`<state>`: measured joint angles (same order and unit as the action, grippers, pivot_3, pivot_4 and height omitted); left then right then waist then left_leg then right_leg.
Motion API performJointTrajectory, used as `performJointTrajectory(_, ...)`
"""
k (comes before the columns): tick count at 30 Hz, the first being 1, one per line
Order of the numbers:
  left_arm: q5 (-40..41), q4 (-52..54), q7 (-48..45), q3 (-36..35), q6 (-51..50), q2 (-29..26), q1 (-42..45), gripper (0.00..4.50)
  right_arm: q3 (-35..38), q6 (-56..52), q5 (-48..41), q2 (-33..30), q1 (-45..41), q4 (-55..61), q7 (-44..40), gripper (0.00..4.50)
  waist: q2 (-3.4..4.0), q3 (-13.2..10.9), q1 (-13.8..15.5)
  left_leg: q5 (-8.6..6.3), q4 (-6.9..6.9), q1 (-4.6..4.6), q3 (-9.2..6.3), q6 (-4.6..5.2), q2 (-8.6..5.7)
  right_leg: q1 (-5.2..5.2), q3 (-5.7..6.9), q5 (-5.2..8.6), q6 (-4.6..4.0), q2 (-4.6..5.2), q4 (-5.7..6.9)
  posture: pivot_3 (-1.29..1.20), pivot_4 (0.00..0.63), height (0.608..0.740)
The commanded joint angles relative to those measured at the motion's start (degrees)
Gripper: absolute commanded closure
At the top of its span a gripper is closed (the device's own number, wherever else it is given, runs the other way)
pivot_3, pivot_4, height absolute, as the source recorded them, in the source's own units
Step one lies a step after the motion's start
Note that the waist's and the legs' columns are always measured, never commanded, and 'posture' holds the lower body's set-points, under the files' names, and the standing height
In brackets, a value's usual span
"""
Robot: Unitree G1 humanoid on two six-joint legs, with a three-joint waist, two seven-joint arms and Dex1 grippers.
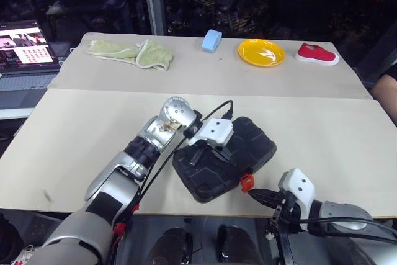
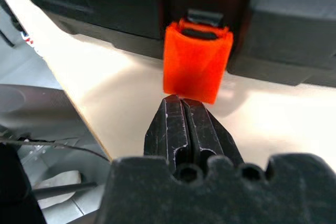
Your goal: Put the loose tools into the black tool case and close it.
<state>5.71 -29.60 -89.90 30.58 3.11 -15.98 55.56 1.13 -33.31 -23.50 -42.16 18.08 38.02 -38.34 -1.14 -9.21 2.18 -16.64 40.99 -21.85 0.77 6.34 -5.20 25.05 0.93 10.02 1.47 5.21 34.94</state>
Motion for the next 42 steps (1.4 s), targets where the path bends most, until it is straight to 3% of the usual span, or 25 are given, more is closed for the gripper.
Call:
performJointTrajectory(1, -3.7, -1.58, 0.43, 1.46, -0.53, -0.11, -0.48, 4.43, -0.05, 1.06, 1.02, 1.2, -2.04, -1.17, 0.96, 4.5, 0.0, 0.0, -0.02, 0.0, -0.01, -0.01, 0.0, 0.0, 0.0, 0.0, 0.0, 0.0, 0.0, 0.0, 0.0, 0.0, 0.15, 0.732)
performJointTrajectory(14, -4.47, -1.41, 0.55, 1.0, 0.29, 0.08, -1.01, 4.43, -3.18, 0.46, 2.36, 6.16, -6.79, -3.97, 2.68, 4.5, 0.01, 0.0, -0.47, -0.01, -0.02, -0.04, 0.0, 0.0, 0.0, 0.03, 0.0, -0.04, -0.07, -0.01, 0.0, 0.0, 0.15, 0.732)
performJointTrajectory(21, -5.33, -1.95, 1.37, 1.2, 1.7, 0.84, -1.2, 4.43, -2.12, -3.08, -1.82, 8.89, -9.28, -0.3, 3.42, 4.5, 0.01, 0.0, -1.48, 0.02, -0.04, -0.04, 0.0, -0.04, 0.01, 0.01, -0.02, -0.04, -0.07, -0.03, 0.04, 0.0, 0.15, 0.732)
performJointTrajectory(34, -6.28, -3.04, 2.55, 1.24, 3.9, 1.97, -1.89, 4.43, 3.7, -11.58, -10.69, 8.35, -12.03, 7.05, 4.2, 4.5, 0.0, 0.0, -1.53, 0.03, -0.05, -0.17, 0.0, -0.06, 0.01, 0.12, -0.01, -0.12, -0.19, -0.03, 0.05, 0.0, 0.15, 0.732)
performJointTrajectory(42, -6.36, -3.66, 2.73, 0.97, 4.05, 2.45, -1.74, 4.43, 4.28, -13.41, -11.28, 6.89, -14.53, 6.76, 4.39, 4.5, 0.0, -0.01, -1.62, 0.03, -0.06, -0.19, 0.0, -0.06, 0.01, 0.14, -0.01, -0.11, -0.18, -0.03, 0.04, 0.0, 0.15, 0.732)
